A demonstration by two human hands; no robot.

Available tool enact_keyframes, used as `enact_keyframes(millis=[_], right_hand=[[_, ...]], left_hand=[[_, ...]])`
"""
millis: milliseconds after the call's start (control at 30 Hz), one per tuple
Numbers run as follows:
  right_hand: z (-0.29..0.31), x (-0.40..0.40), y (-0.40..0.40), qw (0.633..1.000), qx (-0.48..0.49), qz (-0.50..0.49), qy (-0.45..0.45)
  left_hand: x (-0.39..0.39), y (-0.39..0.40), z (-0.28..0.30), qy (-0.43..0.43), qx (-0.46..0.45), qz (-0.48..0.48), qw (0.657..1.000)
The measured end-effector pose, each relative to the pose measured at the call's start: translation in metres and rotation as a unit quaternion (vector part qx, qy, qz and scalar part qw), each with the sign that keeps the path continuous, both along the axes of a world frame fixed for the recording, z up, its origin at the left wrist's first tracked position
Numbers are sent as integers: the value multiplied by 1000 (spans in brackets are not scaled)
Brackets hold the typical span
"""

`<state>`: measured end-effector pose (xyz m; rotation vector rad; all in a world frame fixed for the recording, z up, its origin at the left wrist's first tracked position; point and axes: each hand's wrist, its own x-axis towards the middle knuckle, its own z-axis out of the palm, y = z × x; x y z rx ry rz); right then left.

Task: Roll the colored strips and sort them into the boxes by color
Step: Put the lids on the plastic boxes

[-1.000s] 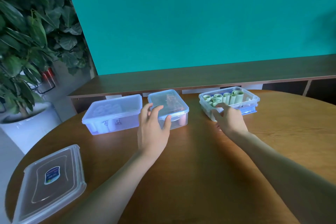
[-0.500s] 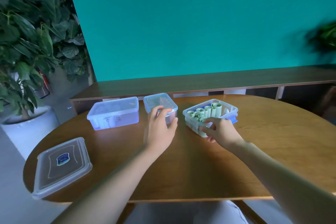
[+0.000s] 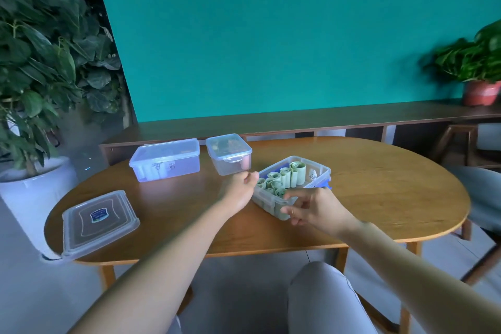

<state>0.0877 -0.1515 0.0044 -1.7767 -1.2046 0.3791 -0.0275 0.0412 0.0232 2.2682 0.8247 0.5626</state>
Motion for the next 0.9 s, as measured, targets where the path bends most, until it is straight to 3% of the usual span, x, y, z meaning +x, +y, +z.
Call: enact_keyframes(millis=[100, 433, 900], right_hand=[[-5, -5, -6, 1000, 9, 2, 1], [-15, -17, -1, 995, 13, -29, -92], [-25, -48, 53, 996, 32, 4, -86]], left_hand=[[-10, 1, -8, -31, -9, 18, 999], [-60, -12, -17, -50, 103, 63, 991], [-140, -14, -37, -31, 163, 105, 981]])
